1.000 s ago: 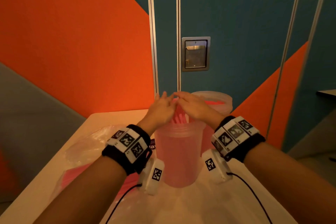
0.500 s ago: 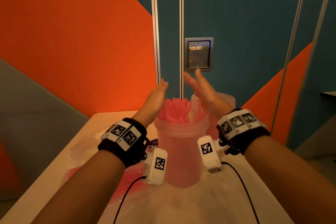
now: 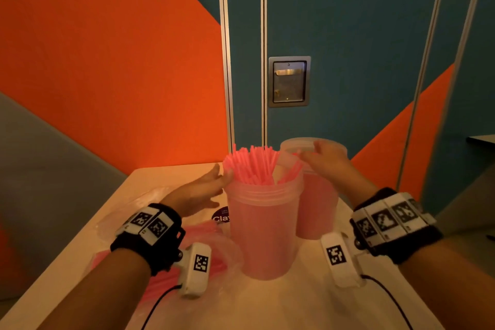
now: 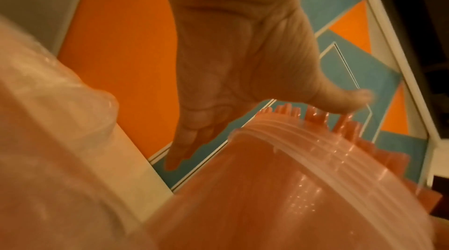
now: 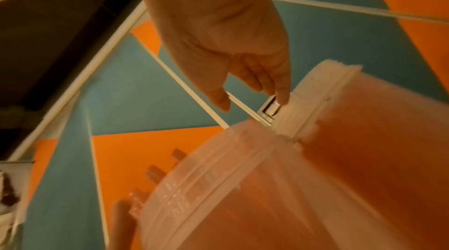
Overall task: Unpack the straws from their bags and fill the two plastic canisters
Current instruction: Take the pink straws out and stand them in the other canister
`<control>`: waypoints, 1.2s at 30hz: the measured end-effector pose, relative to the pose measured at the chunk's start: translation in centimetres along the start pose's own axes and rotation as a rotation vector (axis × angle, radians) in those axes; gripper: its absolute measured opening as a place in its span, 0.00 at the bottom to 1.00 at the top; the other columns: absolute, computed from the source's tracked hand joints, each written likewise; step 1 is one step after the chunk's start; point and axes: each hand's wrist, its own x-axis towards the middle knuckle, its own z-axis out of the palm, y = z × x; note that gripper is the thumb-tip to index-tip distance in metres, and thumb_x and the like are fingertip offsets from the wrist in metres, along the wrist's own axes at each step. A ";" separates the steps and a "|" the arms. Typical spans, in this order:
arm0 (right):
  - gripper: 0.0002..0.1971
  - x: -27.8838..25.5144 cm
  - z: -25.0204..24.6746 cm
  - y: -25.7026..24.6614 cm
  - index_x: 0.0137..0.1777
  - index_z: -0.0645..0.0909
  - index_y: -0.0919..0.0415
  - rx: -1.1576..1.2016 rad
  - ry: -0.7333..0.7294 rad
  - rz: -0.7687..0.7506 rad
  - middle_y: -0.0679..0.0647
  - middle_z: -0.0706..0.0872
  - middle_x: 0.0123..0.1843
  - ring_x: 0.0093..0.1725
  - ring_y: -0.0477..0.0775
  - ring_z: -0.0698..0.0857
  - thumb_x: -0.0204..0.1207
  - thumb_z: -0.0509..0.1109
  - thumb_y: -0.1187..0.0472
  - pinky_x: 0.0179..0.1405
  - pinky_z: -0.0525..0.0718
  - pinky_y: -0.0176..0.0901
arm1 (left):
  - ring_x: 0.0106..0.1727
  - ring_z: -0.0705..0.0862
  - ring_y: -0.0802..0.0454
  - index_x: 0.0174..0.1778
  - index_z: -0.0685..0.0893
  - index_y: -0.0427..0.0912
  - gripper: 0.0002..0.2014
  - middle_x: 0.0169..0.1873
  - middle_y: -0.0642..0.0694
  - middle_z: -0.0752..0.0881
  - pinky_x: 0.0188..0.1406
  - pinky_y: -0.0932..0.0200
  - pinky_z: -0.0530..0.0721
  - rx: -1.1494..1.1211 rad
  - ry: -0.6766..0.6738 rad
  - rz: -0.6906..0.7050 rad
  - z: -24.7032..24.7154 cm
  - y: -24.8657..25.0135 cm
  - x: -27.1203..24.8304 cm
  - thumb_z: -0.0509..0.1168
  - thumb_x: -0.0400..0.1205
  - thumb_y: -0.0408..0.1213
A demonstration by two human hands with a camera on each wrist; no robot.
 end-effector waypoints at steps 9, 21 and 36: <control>0.11 -2.9 1.9 -2.1 0.49 0.81 0.65 -0.091 -0.141 0.063 0.58 0.83 0.33 0.35 0.60 0.84 0.77 0.60 0.59 0.33 0.79 0.43 | 0.44 0.82 0.40 0.49 0.83 0.47 0.28 0.48 0.40 0.84 0.45 0.45 0.83 -0.135 0.294 0.001 2.7 1.5 0.1 0.42 0.85 0.60; 0.48 -3.0 5.1 -0.8 0.73 0.68 0.51 0.287 -0.258 -0.227 0.54 0.75 0.68 0.65 0.55 0.79 0.52 0.81 0.41 0.61 0.83 0.60 | 0.51 0.85 0.45 0.50 0.84 0.53 0.28 0.47 0.44 0.88 0.57 0.42 0.81 -0.506 0.447 -0.007 1.1 -1.2 -0.2 0.56 0.73 0.72; 0.28 -5.8 3.8 -6.2 0.78 0.63 0.45 -0.523 -0.679 -0.453 0.52 0.50 0.85 0.83 0.59 0.37 0.81 0.45 0.36 0.81 0.39 0.54 | 0.32 0.87 0.46 0.64 0.81 0.44 0.28 0.43 0.41 0.88 0.30 0.53 0.87 -0.622 0.341 -0.014 3.1 -2.5 0.5 0.59 0.79 0.62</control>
